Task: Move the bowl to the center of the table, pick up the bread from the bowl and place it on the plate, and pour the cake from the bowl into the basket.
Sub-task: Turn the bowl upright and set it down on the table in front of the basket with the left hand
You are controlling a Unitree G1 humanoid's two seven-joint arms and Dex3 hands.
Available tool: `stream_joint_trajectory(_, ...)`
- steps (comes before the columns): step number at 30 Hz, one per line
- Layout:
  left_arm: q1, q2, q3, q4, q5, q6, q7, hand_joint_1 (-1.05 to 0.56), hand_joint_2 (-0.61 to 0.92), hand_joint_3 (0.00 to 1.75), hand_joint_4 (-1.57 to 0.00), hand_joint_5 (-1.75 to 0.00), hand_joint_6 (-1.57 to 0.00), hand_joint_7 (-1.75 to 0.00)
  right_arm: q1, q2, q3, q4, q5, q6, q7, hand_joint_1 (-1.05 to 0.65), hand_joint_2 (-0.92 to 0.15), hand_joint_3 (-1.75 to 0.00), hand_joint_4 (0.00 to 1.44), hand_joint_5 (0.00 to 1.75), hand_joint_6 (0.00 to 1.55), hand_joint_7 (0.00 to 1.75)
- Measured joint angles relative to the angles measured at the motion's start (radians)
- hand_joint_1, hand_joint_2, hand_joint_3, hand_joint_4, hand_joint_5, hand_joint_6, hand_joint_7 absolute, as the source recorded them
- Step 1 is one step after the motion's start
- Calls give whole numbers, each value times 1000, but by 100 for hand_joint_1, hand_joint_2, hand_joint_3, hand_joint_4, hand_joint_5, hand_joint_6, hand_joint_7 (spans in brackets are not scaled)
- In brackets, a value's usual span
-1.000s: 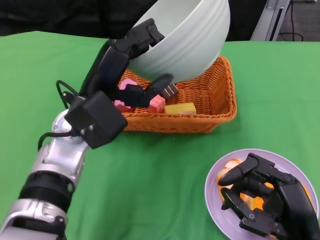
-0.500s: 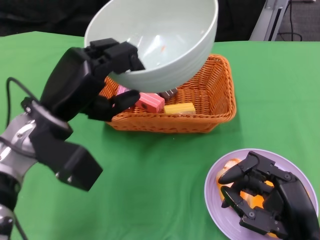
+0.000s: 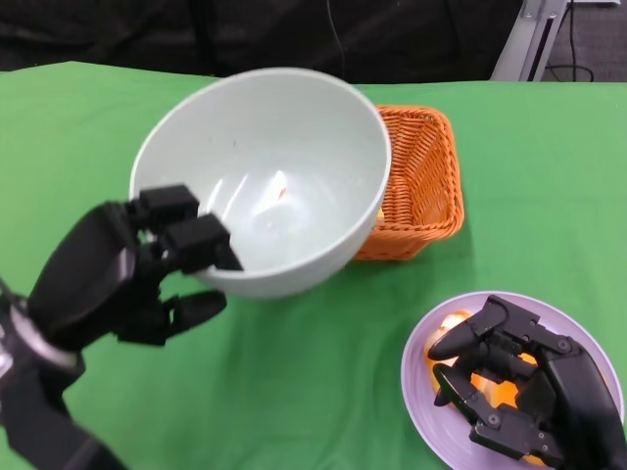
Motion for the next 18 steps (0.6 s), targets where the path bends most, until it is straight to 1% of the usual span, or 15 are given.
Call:
stream_joint_trajectory(4, 62, 23, -13, -6, 37, -16, 47, -11, 52, 110, -72, -175, -68, -143, 8, 0, 2, -6, -6, 6, 0, -9, -74, -61, 68, 147, 64, 123)
stream_joint_trajectory(5, 79, 31, -15, -13, 41, -16, 52, -7, 48, 116, -72, -175, -71, -141, 8, 0, 3, -7, -6, 10, 2, -10, -76, -61, 65, 150, 62, 123)
stream_joint_trajectory(9, 160, 65, -18, -52, 62, -20, 98, -6, 46, 114, -74, -173, -72, -139, 15, -2, 6, -23, -6, 18, 8, -10, -76, -59, 66, 148, 63, 122)
stream_joint_trajectory(12, 216, 84, -20, -82, 82, -17, 118, -6, 46, 114, -75, -171, -70, -144, 16, -4, 6, -34, -5, 19, 8, -11, -76, -59, 66, 148, 63, 121)
stream_joint_trajectory(18, 287, 88, -24, -134, 83, -11, 124, -6, 47, 111, -76, -174, -67, -148, 23, -16, 4, -66, 9, 48, 17, -11, -78, -57, 68, 147, 64, 120)
